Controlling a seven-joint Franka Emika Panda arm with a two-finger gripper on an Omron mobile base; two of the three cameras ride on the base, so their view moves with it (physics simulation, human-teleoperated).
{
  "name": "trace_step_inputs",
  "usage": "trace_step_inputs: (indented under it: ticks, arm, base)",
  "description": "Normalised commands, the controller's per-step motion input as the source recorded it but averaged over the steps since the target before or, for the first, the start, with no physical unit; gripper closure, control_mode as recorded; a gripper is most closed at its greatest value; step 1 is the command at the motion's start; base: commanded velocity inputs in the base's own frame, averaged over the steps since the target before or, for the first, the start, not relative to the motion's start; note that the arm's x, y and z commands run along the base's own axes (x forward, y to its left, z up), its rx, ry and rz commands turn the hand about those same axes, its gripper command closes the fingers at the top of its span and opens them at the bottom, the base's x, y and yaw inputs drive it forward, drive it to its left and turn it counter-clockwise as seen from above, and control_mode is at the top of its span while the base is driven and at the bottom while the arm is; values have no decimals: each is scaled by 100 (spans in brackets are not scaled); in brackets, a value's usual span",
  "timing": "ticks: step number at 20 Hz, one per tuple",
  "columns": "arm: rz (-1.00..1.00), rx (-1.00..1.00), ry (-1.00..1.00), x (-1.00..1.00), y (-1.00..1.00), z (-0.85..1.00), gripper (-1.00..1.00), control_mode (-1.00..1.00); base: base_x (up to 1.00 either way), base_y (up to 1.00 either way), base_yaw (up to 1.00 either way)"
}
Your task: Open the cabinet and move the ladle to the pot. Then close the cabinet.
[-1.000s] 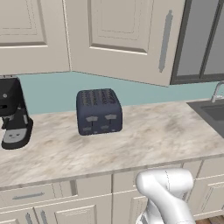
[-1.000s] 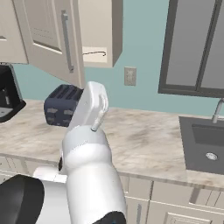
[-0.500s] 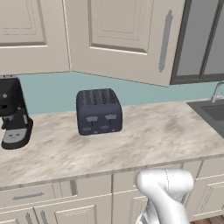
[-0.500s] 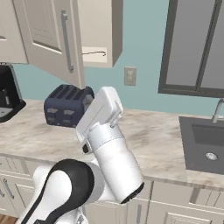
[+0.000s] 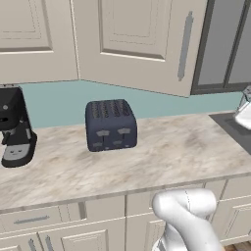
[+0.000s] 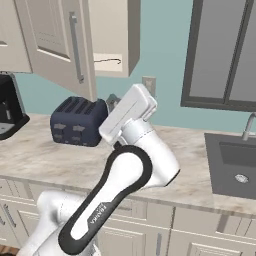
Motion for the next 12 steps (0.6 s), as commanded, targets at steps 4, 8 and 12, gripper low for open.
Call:
trace_step_inputs:
  ticks: [4,8,12]
  arm:
    - [30,0,0,62,-14,0,100,-100]
    - [29,0,0,51,-7,0,100,-100]
    - [25,0,-1,49,-4,0,100,-100]
  base:
    - [0,0,0]
    - [0,0,0]
    - [0,0,0]
